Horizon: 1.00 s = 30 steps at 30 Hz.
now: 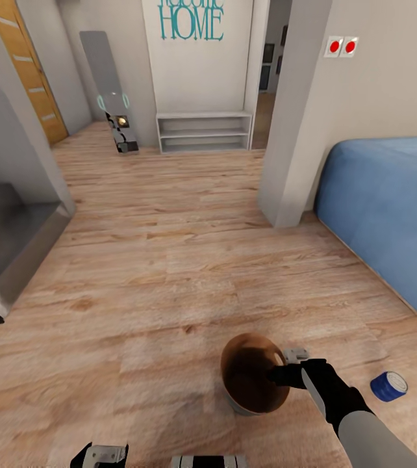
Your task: Put the three can of soda from the living room inside the tash can in the kitchen.
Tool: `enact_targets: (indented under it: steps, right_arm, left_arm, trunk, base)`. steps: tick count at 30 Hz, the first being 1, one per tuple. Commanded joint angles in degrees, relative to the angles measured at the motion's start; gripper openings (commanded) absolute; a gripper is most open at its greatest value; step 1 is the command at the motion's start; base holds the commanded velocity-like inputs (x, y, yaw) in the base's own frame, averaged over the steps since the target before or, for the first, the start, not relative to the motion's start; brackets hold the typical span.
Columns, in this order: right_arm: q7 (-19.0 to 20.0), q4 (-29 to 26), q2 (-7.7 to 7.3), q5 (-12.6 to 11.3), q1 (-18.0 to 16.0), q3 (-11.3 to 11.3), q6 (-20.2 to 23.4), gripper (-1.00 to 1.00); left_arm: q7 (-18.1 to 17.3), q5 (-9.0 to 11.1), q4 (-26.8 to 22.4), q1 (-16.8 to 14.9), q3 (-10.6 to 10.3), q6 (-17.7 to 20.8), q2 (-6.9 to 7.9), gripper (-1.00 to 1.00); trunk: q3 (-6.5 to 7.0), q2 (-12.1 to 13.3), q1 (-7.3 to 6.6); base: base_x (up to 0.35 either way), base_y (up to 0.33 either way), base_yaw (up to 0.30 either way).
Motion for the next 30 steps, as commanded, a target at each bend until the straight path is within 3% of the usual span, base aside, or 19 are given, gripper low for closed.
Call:
enact_targets:
  steps: [1,21,22,30]
  right_arm:
    - [0.0,0.0,0.00,0.0,0.0,0.0,0.0,1.00]
    - [0.0,0.0,0.00,0.0,0.0,-0.1,0.0,1.00]
    - [0.0,0.0,0.02,-0.1,0.0,-0.1,0.0,-1.00]
    - [0.0,0.0,0.22,0.0,0.0,0.0,0.0,-1.00]
  left_arm:
    - [0.0,0.0,0.0,0.0,0.0,0.0,0.00,1.00]
    - [0.0,0.2,0.0,0.0,0.0,0.0,-0.01,1.00]
    - [0.0,0.2,0.0,0.0,0.0,0.0,-0.01,1.00]
    - [0.0,0.2,0.0,0.0,0.0,0.0,0.01,1.00]
  trunk:
    - [-0.23,0.0,0.03]
    - [-0.45,0.0,0.06]
    - [-0.45,0.0,0.06]
    - [-0.45,0.0,0.06]
  base:
    - [0.000,0.000,0.000]
    - [0.000,0.000,0.000]
    - [0.000,0.000,0.000]
    - [0.000,0.000,0.000]
